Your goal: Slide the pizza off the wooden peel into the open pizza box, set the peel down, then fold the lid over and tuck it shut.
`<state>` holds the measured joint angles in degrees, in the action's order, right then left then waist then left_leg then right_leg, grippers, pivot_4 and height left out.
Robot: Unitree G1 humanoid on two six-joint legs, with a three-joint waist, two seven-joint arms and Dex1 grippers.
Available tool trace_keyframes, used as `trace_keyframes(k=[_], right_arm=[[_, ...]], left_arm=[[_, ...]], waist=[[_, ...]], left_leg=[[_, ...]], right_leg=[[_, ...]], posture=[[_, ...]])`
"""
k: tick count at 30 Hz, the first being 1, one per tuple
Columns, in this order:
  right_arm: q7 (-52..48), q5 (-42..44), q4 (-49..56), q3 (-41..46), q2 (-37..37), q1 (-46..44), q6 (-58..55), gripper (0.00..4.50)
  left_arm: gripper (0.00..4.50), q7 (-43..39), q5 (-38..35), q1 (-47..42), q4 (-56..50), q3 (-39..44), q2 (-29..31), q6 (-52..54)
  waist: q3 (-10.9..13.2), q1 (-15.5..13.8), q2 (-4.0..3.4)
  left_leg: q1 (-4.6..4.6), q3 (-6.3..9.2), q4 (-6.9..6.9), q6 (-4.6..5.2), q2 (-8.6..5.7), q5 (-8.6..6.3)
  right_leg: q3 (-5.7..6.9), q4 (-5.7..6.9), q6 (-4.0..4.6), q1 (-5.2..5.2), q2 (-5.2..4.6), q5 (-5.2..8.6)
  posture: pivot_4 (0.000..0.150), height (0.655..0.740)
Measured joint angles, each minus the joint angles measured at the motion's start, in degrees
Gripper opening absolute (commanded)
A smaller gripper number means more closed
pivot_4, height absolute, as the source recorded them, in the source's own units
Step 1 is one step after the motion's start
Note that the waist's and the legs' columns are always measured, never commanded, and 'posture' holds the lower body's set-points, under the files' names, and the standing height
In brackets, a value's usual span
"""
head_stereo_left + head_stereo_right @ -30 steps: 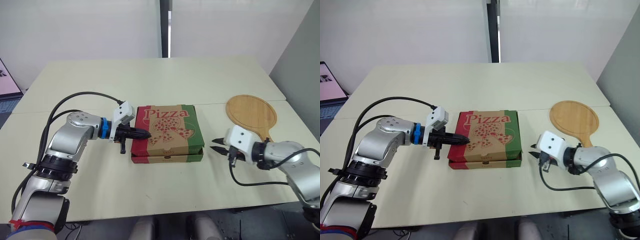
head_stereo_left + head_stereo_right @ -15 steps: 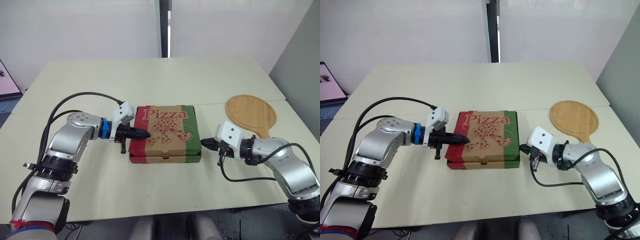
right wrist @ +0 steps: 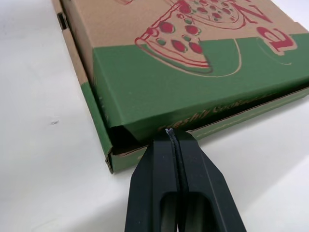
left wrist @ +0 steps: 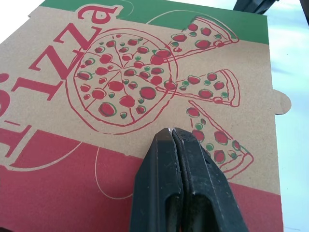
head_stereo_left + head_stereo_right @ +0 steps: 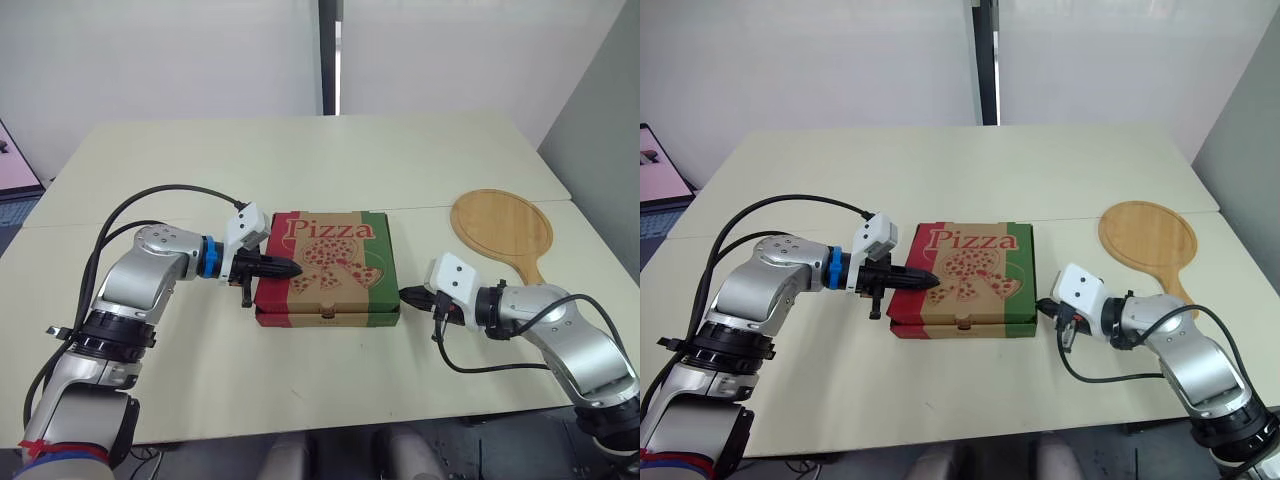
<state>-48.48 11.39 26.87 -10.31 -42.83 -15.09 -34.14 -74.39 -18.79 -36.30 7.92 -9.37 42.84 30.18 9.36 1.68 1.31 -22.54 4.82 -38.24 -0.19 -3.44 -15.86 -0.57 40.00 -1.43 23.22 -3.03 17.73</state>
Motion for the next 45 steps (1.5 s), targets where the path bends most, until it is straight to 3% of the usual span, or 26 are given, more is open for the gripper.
trace_keyframes(k=[7,20,32,38,45], right_arm=[[0.3,2.3,3.1,2.5,0.3,-2.3,-1.4,0.04],[2.3,0.1,2.2,-5.8,3.2,-2.2,-1.8,0.04],[2.3,-1.7,1.9,-7.2,3.7,-3.0,-1.2,0.04],[3.1,0.4,2.5,-3.5,5.8,-2.5,-1.1,0.04],[6.8,3.4,4.4,6.9,7.2,-0.2,-0.4,0.04]], left_arm=[[0.00,0.0,0.1,0.8,-0.5,0.0,0.1,0.0],[0.00,0.1,1.1,3.5,-1.7,0.0,0.2,0.2],[0.00,1.9,2.3,6.2,-5.5,0.2,0.8,0.4],[0.00,6.1,-0.9,9.2,-7.7,5.3,-0.5,1.8],[0.00,15.0,-6.8,16.8,-14.9,19.2,-0.5,4.2]], waist=[[0.0,0.1,0.00],[0.0,0.0,0.00],[0.0,0.0,-0.01],[0.0,0.0,-0.01],[0.0,-0.1,-0.01]], left_leg=[[0.01,0.02,0.01,0.00,0.02,0.00],[0.00,0.01,-0.02,0.00,0.00,0.00],[0.03,0.02,0.00,0.00,0.00,0.00],[0.00,0.04,-0.01,0.00,0.01,0.00],[0.04,0.02,0.06,-0.01,0.00,0.00]], right_leg=[[0.02,0.01,0.00,0.00,0.01,0.00],[0.01,0.01,0.00,0.00,0.00,0.00],[0.00,0.01,0.00,-0.02,0.00,0.00],[0.01,0.00,0.00,0.00,0.00,0.00],[-0.02,-0.01,0.00,0.00,-0.02,0.00]], posture=[[0.150,0.7400],[0.150,0.7400],[0.150,0.7400],[0.150,0.7400],[0.150,0.7400]])
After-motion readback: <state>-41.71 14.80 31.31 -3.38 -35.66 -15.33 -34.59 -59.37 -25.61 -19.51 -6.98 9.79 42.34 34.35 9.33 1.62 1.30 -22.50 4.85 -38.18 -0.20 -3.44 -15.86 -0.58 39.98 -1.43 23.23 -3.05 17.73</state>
